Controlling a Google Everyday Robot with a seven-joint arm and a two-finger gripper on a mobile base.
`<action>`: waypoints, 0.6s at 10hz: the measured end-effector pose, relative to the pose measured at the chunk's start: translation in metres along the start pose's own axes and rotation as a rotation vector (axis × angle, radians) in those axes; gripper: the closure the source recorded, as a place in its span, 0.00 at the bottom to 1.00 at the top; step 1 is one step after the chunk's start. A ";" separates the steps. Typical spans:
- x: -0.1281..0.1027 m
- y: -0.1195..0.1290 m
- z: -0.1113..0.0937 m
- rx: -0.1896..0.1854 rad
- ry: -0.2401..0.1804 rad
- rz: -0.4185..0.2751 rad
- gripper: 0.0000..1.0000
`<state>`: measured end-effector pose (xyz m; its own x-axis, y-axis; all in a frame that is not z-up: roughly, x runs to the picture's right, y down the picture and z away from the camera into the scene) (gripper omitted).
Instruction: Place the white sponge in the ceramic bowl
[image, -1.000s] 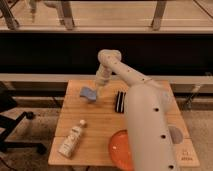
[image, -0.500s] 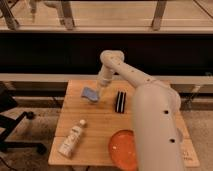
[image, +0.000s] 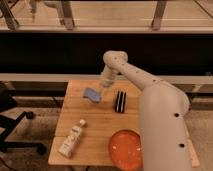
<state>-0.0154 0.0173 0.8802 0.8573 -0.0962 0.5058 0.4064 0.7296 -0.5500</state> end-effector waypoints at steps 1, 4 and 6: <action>-0.002 0.003 -0.004 0.001 -0.003 -0.002 1.00; 0.004 0.016 -0.017 0.008 -0.006 0.012 1.00; 0.002 0.024 -0.018 0.005 -0.014 0.011 1.00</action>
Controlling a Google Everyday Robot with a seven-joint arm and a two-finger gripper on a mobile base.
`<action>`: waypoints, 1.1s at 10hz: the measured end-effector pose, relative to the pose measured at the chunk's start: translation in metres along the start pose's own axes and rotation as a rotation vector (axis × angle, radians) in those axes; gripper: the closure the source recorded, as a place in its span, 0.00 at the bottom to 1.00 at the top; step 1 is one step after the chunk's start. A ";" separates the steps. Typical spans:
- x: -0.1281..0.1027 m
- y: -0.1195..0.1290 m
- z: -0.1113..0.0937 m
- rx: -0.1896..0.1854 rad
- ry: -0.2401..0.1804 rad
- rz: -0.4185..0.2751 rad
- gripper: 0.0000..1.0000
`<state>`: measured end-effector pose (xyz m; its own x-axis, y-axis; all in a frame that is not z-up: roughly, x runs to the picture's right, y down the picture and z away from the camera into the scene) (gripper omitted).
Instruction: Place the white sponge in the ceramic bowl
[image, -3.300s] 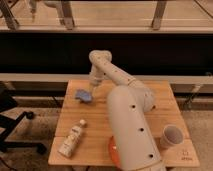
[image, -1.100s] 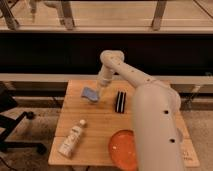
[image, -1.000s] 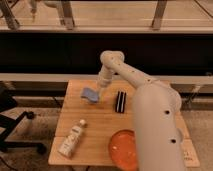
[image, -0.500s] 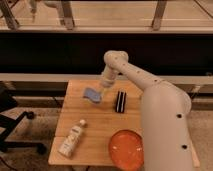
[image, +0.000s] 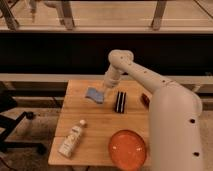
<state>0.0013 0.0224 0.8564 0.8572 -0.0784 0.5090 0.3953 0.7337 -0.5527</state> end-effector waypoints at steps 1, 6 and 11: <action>-0.003 0.002 -0.001 0.003 -0.002 -0.002 1.00; 0.002 0.023 -0.017 0.014 -0.004 0.000 1.00; -0.005 0.033 -0.021 0.027 0.000 -0.004 1.00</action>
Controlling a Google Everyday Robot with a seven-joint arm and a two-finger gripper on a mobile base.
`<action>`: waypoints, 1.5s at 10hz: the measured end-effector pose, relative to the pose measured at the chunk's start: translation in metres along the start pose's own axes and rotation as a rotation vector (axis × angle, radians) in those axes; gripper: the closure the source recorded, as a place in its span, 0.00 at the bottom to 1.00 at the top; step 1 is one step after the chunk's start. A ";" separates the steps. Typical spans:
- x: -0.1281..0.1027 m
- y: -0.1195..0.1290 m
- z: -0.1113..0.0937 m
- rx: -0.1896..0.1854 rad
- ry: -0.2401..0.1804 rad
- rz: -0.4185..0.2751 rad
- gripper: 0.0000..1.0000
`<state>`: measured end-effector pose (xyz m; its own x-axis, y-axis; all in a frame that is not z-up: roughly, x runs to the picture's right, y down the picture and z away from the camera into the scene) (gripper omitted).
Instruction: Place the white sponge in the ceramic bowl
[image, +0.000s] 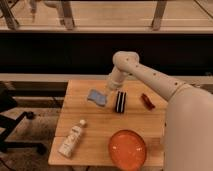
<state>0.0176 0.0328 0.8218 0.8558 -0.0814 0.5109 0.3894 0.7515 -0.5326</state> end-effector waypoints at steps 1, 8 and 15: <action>-0.002 0.002 0.000 0.001 -0.001 -0.003 1.00; -0.015 0.029 0.001 -0.004 -0.014 -0.036 1.00; -0.006 0.071 -0.007 -0.004 -0.045 -0.040 1.00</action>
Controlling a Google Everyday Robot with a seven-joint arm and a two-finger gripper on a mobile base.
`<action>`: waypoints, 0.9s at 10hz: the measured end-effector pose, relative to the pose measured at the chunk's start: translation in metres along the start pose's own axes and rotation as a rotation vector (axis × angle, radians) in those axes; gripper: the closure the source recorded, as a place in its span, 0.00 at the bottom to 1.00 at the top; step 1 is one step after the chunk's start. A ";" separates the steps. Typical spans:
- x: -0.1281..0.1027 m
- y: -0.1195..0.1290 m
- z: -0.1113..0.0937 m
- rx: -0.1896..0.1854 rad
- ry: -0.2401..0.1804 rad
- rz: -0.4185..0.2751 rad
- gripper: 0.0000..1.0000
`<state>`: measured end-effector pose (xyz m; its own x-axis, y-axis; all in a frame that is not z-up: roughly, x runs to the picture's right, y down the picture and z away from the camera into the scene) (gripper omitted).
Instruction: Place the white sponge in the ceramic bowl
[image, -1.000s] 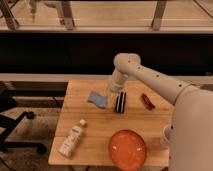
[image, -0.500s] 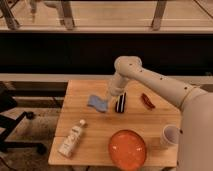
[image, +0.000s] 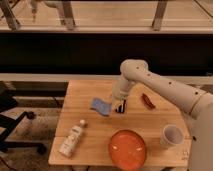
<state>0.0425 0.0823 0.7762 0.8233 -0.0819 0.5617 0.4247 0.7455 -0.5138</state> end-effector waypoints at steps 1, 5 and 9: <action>0.005 0.006 -0.002 0.001 -0.007 0.003 1.00; 0.011 0.020 -0.002 0.002 -0.027 0.013 1.00; 0.019 0.037 -0.006 0.002 -0.034 0.025 1.00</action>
<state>0.0760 0.1046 0.7643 0.8207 -0.0406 0.5699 0.4031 0.7480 -0.5272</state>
